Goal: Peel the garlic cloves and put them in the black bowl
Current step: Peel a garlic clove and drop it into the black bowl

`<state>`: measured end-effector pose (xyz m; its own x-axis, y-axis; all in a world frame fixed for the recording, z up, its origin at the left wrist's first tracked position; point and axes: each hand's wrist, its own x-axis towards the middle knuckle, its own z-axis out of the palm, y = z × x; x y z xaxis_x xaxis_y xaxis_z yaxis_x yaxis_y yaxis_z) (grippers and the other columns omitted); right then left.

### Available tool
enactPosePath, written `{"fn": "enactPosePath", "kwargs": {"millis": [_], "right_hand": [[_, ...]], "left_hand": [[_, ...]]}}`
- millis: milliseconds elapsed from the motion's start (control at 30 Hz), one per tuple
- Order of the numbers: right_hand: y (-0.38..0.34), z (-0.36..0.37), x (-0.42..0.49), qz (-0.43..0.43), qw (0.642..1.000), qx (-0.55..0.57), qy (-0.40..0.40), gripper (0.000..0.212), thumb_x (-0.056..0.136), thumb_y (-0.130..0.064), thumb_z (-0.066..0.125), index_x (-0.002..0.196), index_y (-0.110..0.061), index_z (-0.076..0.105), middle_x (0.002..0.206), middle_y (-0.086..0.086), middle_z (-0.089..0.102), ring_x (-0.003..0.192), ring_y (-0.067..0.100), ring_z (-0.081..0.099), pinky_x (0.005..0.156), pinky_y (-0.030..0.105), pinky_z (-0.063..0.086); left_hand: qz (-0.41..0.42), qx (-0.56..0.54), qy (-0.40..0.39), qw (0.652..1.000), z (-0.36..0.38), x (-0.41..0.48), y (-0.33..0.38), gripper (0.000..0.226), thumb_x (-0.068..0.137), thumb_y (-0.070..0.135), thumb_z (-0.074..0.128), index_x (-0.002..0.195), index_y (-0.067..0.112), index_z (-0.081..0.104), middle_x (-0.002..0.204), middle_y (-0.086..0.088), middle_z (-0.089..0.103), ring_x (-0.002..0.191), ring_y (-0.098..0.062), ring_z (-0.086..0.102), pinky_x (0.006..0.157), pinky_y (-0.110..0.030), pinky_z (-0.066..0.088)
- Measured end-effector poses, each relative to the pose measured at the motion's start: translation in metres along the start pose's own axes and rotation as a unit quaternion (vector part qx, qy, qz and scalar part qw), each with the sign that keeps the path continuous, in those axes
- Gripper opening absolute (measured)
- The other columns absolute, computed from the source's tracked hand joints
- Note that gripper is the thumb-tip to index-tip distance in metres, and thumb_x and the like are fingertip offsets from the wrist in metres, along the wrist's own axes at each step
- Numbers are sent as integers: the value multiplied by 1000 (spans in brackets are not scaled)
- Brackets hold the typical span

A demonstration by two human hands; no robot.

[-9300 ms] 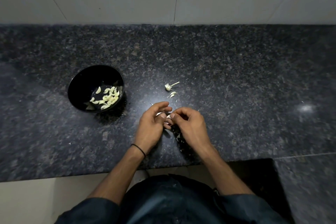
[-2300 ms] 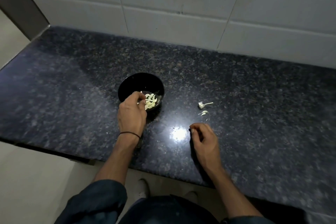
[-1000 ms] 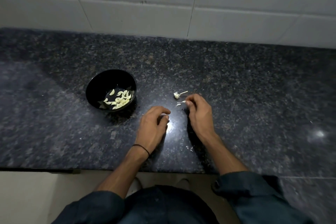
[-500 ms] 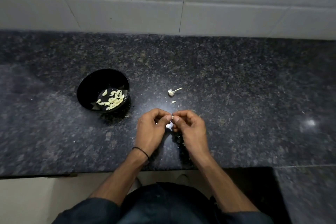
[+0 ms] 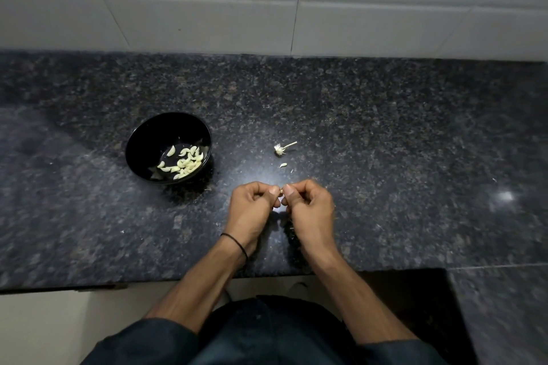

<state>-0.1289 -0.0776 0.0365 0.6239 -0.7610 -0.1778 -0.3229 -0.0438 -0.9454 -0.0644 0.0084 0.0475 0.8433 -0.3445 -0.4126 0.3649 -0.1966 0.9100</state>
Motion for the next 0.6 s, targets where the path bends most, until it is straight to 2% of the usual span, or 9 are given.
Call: {"fn": "enactPosePath", "kwargs": {"millis": [67,133,233,300,367,433,500,533,600], "right_hand": [[-2,1,-1,22,999,-33,21,22,92,-21,69,71,-15,65,68,0,69,64,14,61,65,31,48],[-4,3,-3,58,997,-46,29,27,91,-28,69,67,-16,64,64,-3,66,61,14,58,64,32,46],[-6,8,-2,143,987,68,16,30,84,-32,68,57,-19,64,54,-6,59,54,16,50,58,33,40],[-4,10,-3,153,981,116,9,30,83,-30,66,54,-22,64,51,-6,55,53,16,47,58,34,39],[-5,8,-5,108,991,84,5,25,86,-28,65,62,-23,66,56,-7,59,59,16,53,61,38,46],[-4,3,-6,35,999,35,5,19,93,-20,66,74,-19,65,67,-6,64,66,11,58,67,37,51],[-4,-1,-6,-27,1000,-8,6,16,96,-17,65,81,-15,63,72,-6,65,66,5,57,65,27,49],[-3,-2,-7,-41,999,-30,8,17,97,-18,65,80,-15,62,71,-7,64,65,4,56,62,22,46],[-4,1,-8,-29,997,-66,16,23,97,-20,65,75,-19,58,67,-9,60,61,2,51,59,20,41]], "left_hand": [[85,130,19,988,-3,0,-3,23,92,12,66,69,16,64,62,3,66,59,-17,62,62,-33,53],[198,260,41,944,-3,-2,-4,18,89,9,66,73,13,61,64,7,62,64,-17,59,60,-29,41],[298,321,54,897,-4,1,-4,18,86,3,65,73,12,55,66,6,57,63,-17,50,58,-24,25],[275,310,52,909,-4,1,-4,18,87,5,64,73,13,55,65,6,58,62,-15,51,56,-22,28],[172,250,38,952,-4,2,-4,19,88,14,65,70,19,59,62,6,60,64,-14,58,60,-19,41],[42,132,-5,990,-1,3,-3,19,83,29,64,65,24,63,59,3,63,63,-24,62,68,-36,54],[-35,37,-34,998,0,1,-4,27,85,29,62,58,26,63,58,0,60,61,-24,55,66,-47,50],[-42,21,-37,998,0,0,-3,32,89,23,61,56,25,62,58,0,59,61,-22,51,66,-45,46],[22,98,-14,995,-2,-1,-3,32,92,15,61,61,22,60,59,5,59,60,-17,51,66,-36,44]]}}
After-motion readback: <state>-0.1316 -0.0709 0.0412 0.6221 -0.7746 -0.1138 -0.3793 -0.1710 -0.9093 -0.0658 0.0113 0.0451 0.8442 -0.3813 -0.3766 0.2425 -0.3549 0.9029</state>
